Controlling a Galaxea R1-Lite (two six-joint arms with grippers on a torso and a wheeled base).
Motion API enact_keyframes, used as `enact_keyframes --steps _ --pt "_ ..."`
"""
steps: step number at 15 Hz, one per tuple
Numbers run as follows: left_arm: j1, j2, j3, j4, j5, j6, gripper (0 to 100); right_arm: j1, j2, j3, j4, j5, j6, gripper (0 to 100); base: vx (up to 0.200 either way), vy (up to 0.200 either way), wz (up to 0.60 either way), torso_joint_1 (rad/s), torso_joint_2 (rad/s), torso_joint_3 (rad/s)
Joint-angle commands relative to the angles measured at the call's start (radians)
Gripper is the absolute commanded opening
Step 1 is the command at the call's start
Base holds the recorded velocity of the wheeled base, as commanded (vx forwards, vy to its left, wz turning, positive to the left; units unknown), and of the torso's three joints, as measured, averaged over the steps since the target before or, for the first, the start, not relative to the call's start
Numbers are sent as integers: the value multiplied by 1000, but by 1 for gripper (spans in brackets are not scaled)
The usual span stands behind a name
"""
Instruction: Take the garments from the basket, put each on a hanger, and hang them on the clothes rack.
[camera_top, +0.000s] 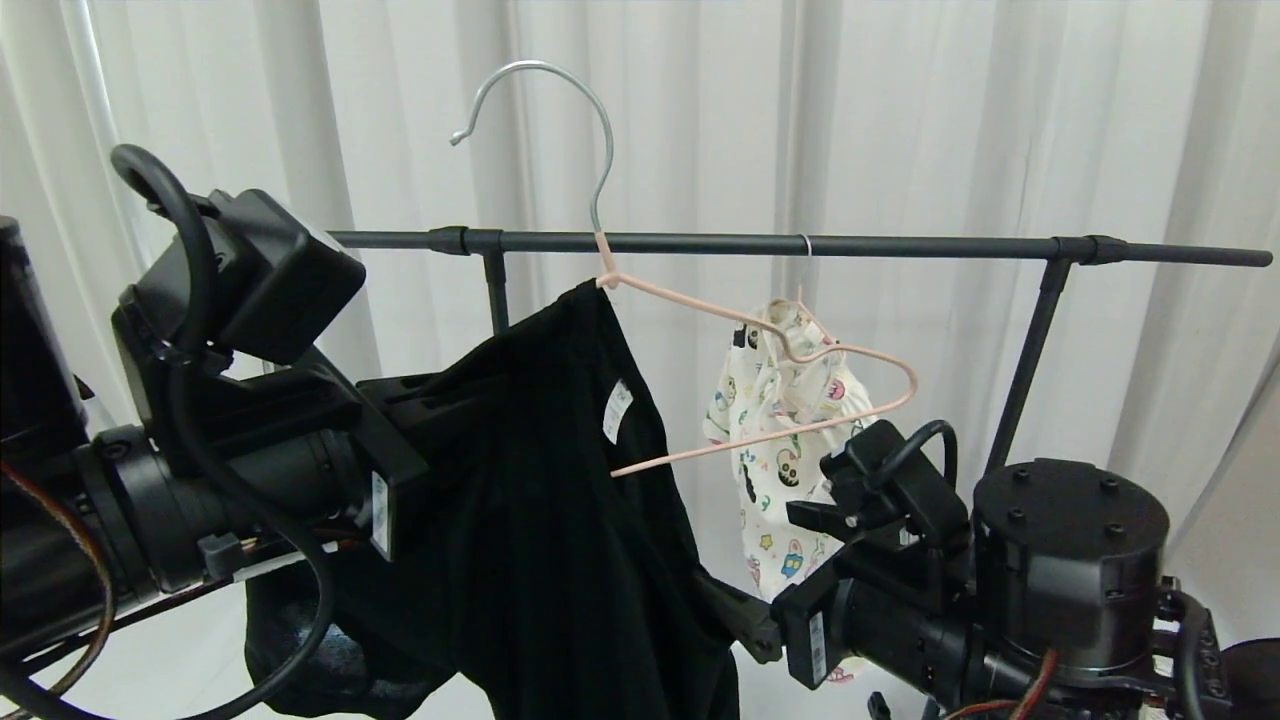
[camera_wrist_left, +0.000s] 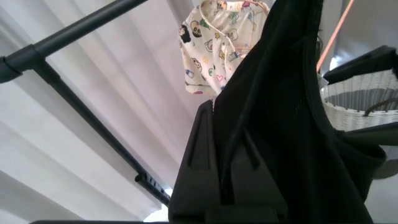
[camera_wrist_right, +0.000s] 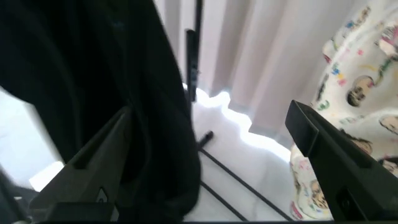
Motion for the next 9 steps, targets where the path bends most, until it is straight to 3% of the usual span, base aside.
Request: enact_keyframes --steps 1,4,7,9 --pt "0 0 -5 0 0 0 0 0 39 5 1 -20 -7 100 0 0 0 0 0 0" --pt "10 -3 0 0 3 0 0 -32 35 60 3 -52 -79 100 0 0 0 0 0 0" --pt "42 -14 27 0 2 0 0 -175 -22 155 1 -69 -220 100 0 0 0 0 0 0" --pt "69 -34 84 0 3 8 0 -292 -62 164 0 -69 -254 100 0 0 0 0 0 0"
